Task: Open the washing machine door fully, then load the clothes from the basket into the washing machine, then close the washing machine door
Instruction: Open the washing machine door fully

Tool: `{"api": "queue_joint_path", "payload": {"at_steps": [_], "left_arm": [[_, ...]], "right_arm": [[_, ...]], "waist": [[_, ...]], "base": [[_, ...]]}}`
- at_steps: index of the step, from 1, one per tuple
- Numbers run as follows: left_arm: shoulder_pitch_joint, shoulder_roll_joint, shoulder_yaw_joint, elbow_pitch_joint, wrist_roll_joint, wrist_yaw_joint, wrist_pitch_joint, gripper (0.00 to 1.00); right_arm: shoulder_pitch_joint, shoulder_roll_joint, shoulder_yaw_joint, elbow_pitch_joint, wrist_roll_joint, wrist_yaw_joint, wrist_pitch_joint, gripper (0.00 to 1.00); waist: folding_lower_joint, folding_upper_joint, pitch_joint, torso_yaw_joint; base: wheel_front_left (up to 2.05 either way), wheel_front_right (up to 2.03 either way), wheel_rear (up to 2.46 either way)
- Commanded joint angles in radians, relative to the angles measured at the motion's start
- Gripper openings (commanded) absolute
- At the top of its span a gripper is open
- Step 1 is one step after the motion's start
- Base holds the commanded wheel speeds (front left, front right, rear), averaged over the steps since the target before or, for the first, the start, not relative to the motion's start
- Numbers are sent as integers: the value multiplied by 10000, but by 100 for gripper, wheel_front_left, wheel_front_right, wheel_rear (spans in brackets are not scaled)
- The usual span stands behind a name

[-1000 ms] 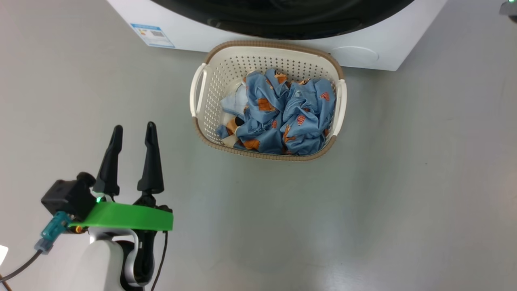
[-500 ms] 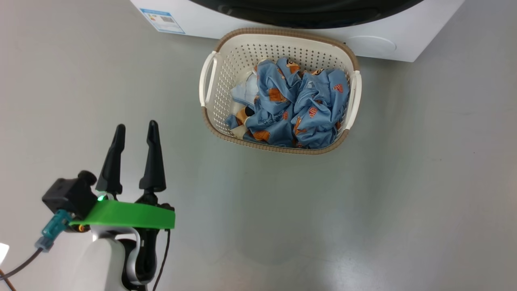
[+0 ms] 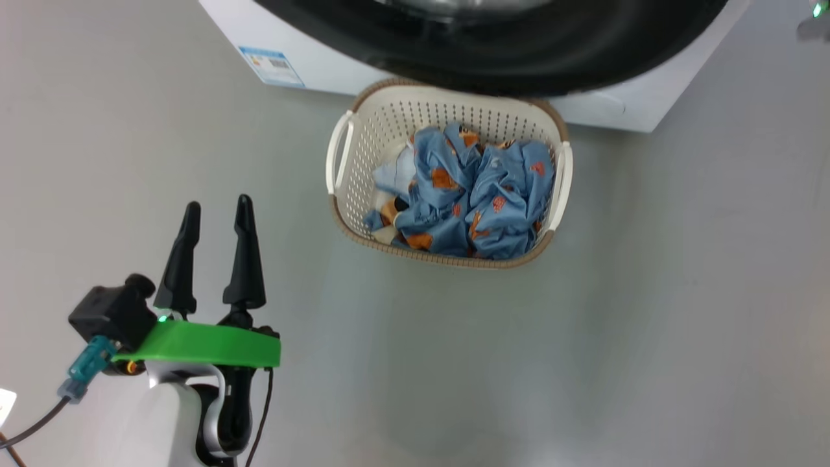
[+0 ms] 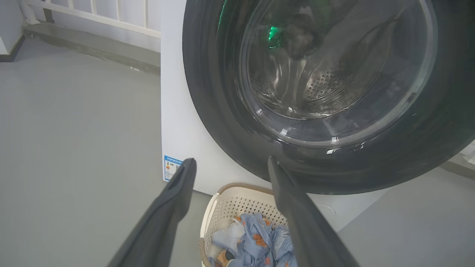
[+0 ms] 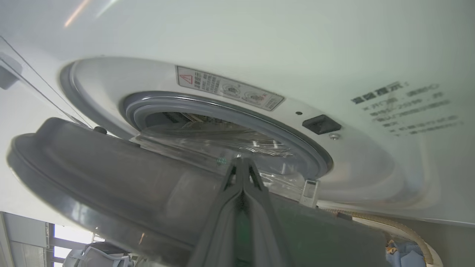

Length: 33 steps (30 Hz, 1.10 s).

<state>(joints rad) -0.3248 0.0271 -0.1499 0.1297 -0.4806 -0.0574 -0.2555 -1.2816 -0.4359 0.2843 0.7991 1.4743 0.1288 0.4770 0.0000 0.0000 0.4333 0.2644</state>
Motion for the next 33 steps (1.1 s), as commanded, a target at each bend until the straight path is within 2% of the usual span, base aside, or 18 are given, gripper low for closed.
{"api": "queue_joint_path", "payload": {"at_steps": [1, 17, 33], "left_arm": [[187, 231, 359, -168, -35, 16, -63, 100], [1209, 231, 605, 142, 331, -67, -63, 100], [2132, 231, 900, 422, 806, -180, -63, 100]], "right_arm": [[283, 358, 219, -404, 66, 19, 210, 0], [2986, 376, 567, -918, 745, 19, 1215, 0], [5644, 872, 440, -1921, 1767, 19, 1972, 0]], "waist": [[0, 0, -284, -8], [0, 0, -2194, 414], [0, 0, -3693, 1249]], "base": [[0, 0, 0], [0, 0, 0], [0, 0, 0]]}}
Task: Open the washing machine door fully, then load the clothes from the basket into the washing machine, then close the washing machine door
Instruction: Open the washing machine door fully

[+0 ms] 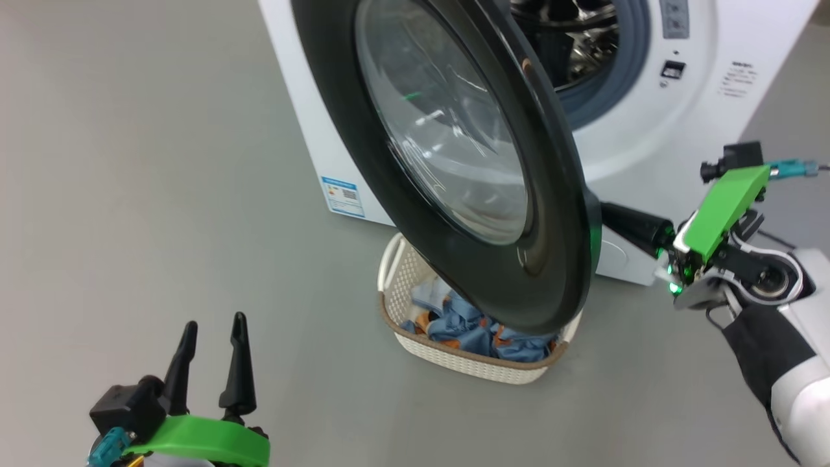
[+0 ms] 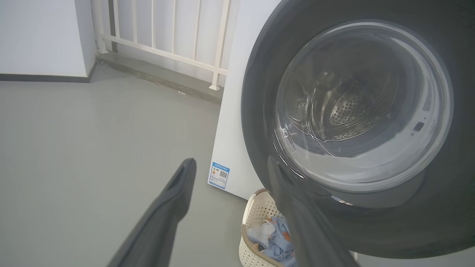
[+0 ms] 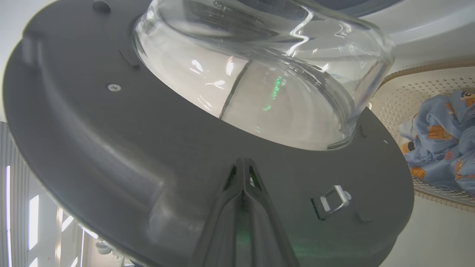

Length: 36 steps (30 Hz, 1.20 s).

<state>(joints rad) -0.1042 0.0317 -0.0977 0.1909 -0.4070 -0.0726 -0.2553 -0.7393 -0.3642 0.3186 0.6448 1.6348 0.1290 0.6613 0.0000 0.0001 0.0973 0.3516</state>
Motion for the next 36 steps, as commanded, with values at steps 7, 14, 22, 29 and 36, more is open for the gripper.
{"api": "queue_joint_path", "payload": {"at_steps": [7, 14, 22, 29, 36], "left_arm": [[112, 185, 454, -128, 118, -57, -65, 100], [193, 185, 451, -59, 200, -107, -65, 100], [159, 185, 526, -13, 316, -175, -65, 100], [168, 185, 564, 8, 323, -175, -65, 100], [227, 185, 605, -26, 336, -165, -65, 100]], "right_arm": [[987, 434, 136, -1069, 306, 17, 384, 0], [1400, 750, 297, -1426, 337, 17, 622, 0], [1652, 1044, 347, -1668, 298, 17, 709, 0], [1687, 1125, 236, -1627, 270, 17, 734, 0], [1701, 1132, 104, -1637, 189, 17, 696, 0]], "waist": [[0, -1, -664, 872], [0, -1, -843, 1220], [0, -1, -870, 1499], [0, -1, -902, 1496], [0, -1, -936, 1219]], "base": [[0, 0, 0], [0, 0, 0], [0, 0, 0], [0, 0, 0], [0, 0, 0]]}}
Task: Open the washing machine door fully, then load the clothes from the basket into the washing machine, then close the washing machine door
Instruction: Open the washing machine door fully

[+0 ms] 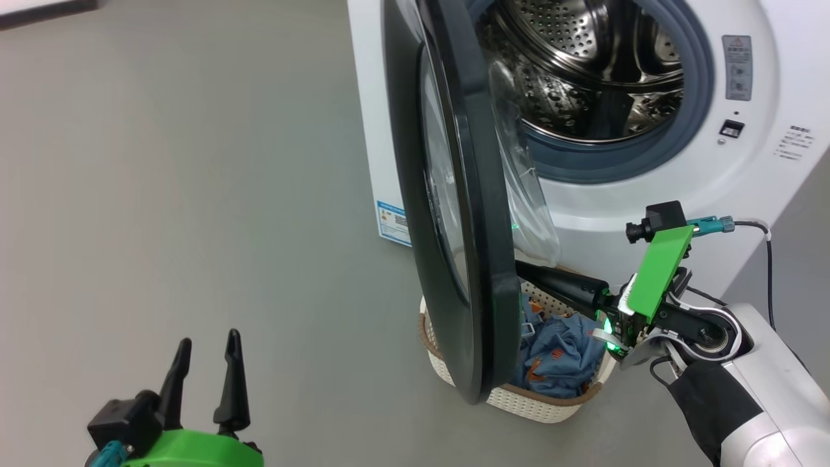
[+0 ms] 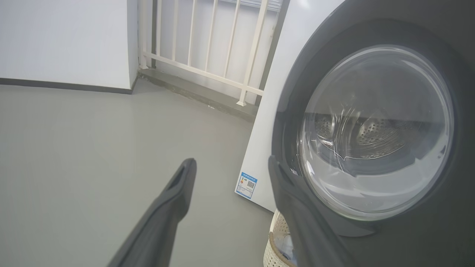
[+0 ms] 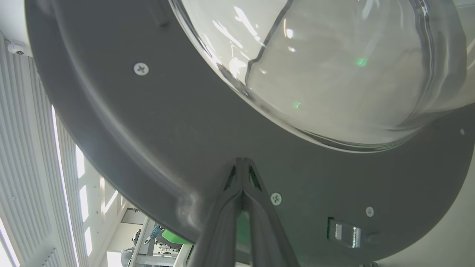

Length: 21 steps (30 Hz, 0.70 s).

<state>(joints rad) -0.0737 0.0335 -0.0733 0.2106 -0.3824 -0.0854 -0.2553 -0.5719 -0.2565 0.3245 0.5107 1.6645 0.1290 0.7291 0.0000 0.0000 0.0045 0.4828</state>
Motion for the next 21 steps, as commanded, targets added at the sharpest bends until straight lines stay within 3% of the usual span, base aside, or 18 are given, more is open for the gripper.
{"api": "queue_joint_path", "payload": {"at_steps": [1, 6, 9, 10, 11, 21], "left_arm": [[-72, 167, 367, -224, 98, -40, -65, 100], [-93, 168, 383, -185, 185, -74, -65, 100], [-114, 168, 400, -185, 187, -90, -65, 100], [-122, 168, 399, -184, 186, -95, -65, 100], [-131, 168, 398, -182, 191, -99, -65, 100], [-199, 168, 492, -186, 439, -127, -65, 100]], "right_arm": [[22, 52, 20, -302, -116, 17, 10, 0], [42, 55, -96, -395, -187, 17, -73, 2], [118, 28, -156, -482, -280, 17, -178, 40], [141, 15, -181, -520, -320, 17, -233, 67], [167, 3, -191, -574, -365, 17, -270, 100], [506, -145, -305, -1549, -1116, 17, -1198, 100]], "waist": [[0, 0, -6, -160], [0, 0, -5, -627], [0, 0, -16, -968], [0, 0, -16, -1088], [0, 0, -18, -1211], [0, 0, 47, -2433]], "base": [[0, 0, 0], [0, 0, 0], [0, 0, 0], [0, 0, 0], [0, 0, 0], [0, 0, 0]]}}
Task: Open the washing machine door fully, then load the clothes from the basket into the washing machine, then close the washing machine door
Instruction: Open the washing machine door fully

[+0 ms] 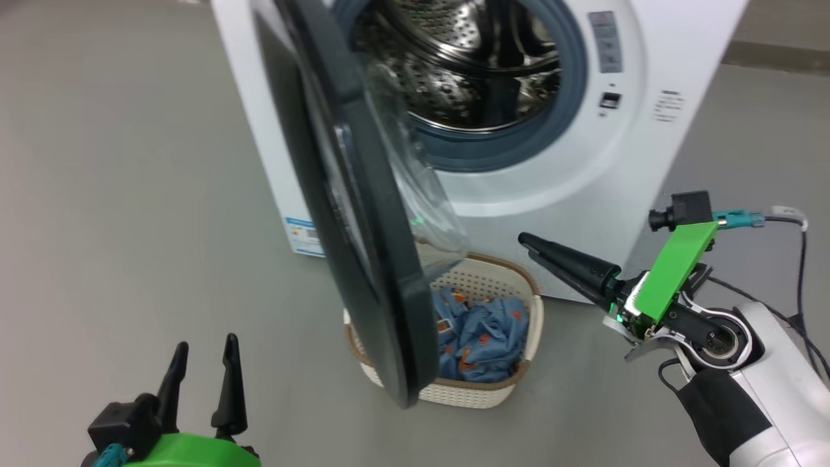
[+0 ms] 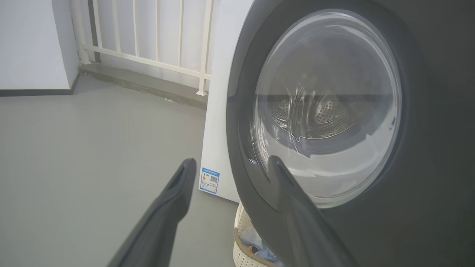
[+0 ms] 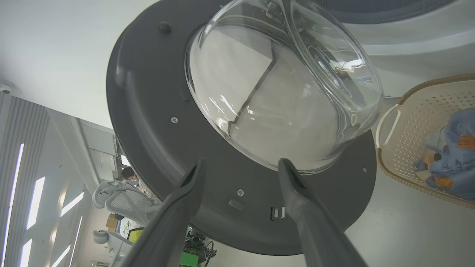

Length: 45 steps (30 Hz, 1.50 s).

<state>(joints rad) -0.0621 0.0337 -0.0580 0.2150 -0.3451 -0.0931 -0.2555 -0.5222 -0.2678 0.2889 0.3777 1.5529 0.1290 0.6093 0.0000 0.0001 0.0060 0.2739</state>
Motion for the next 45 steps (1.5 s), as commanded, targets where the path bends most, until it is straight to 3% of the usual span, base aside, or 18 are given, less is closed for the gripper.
{"api": "queue_joint_path", "payload": {"at_steps": [1, 15, 28, 35, 45], "left_arm": [[-317, 166, 355, -242, 81, -53, -63, 100], [-137, 166, 627, -441, 167, 6, -63, 100], [135, 166, 729, -653, 115, 44, -63, 100], [246, 166, 696, -766, 94, 78, -63, 100], [203, 166, 612, -843, 54, 150, -63, 100]], "right_arm": [[86, -46, 43, -393, -88, 17, -141, 100], [1690, -747, 250, -2211, -2394, 17, -3832, 100], [2742, -1472, 800, -1977, -5553, 17, -8095, 100], [3105, -1184, -11, -1158, -7274, 17, -8682, 100], [3686, -373, -1524, -1796, -10384, 17, -8708, 100]], "waist": [[0, -1, 26, -456], [0, -1, -148, -1754], [0, -1, -210, -2337], [0, -1, -235, -2440], [0, -1, -134, -2320]], "base": [[0, 0, 0], [0, 0, 0], [0, 0, 0], [0, 0, 0], [0, 0, 0]]}}
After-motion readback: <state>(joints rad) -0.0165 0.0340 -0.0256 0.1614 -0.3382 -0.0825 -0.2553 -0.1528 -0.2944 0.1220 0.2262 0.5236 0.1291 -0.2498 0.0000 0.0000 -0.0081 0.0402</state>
